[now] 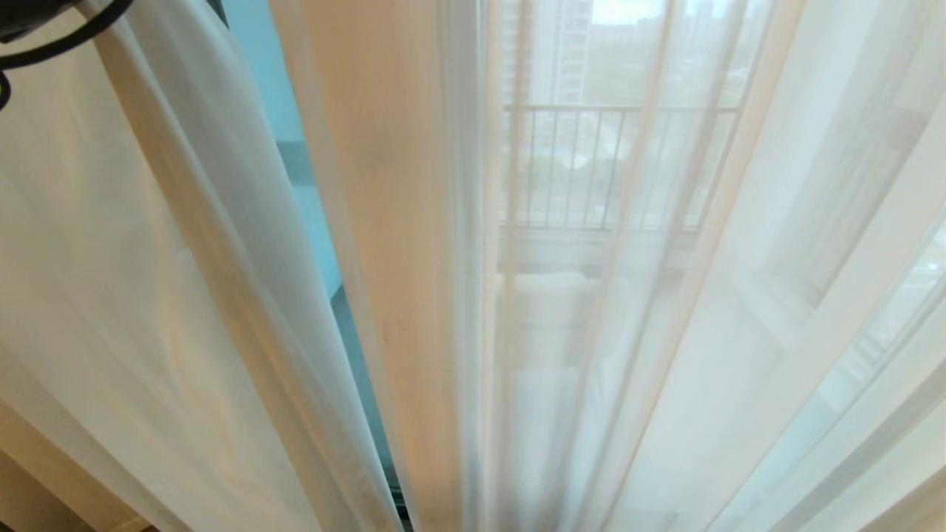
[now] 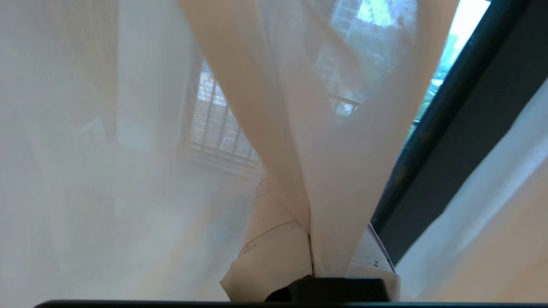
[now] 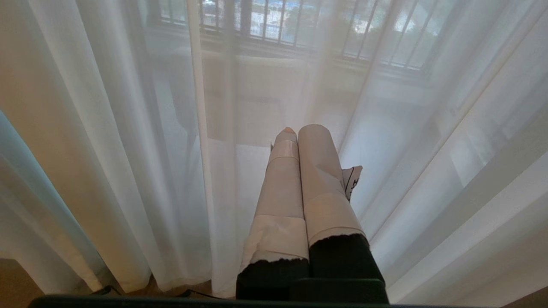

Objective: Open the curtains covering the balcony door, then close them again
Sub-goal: Close the inner curtains on both sides

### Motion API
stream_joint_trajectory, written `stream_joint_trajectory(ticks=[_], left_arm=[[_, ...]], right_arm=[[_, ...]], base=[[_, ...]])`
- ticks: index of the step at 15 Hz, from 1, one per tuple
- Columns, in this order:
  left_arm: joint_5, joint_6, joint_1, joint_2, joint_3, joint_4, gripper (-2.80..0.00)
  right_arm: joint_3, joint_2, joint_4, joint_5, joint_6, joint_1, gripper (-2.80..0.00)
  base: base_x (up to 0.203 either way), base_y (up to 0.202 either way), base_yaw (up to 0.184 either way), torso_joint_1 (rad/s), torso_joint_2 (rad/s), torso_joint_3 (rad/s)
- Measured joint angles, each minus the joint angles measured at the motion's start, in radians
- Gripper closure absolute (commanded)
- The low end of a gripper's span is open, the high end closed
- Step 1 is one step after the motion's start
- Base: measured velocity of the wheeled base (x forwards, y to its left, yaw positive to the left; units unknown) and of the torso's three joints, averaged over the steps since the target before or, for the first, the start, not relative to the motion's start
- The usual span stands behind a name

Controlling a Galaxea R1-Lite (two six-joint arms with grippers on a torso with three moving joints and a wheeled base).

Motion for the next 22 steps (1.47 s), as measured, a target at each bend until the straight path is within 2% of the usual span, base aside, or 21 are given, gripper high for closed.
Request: stream_joint_trajectory(ticks=[3,10,18,22], left_arm=[[-0.001,0.039,-0.046,-0.006,-0.008,-0.002,0.0],[0.006,0.042,-0.225,-0.049,-0.017,-0.013,0.0],[0.066,0.042,-0.533,-0.066,-0.022,-0.016,0.0],[0.087,0.044,-0.675,-0.014,-0.051,-0.064,0.0]], right_arm=[[0.0,0.0,0.0,0.0,0.001,0.0,0.0],[0.0,0.0,0.0,0.0,0.0,0.0,0.0],[0.0,0.0,0.0,0.0,0.0,0.0,0.0],[0.0,0.0,0.0,0.0,0.0,0.0,0.0]], base=[[0.0,0.0,0.0,0.0,0.0,0.0],[0.0,0.0,0.0,0.0,0.0,0.0],[0.0,0.0,0.0,0.0,0.0,0.0],[0.0,0.0,0.0,0.0,0.0,0.0]])
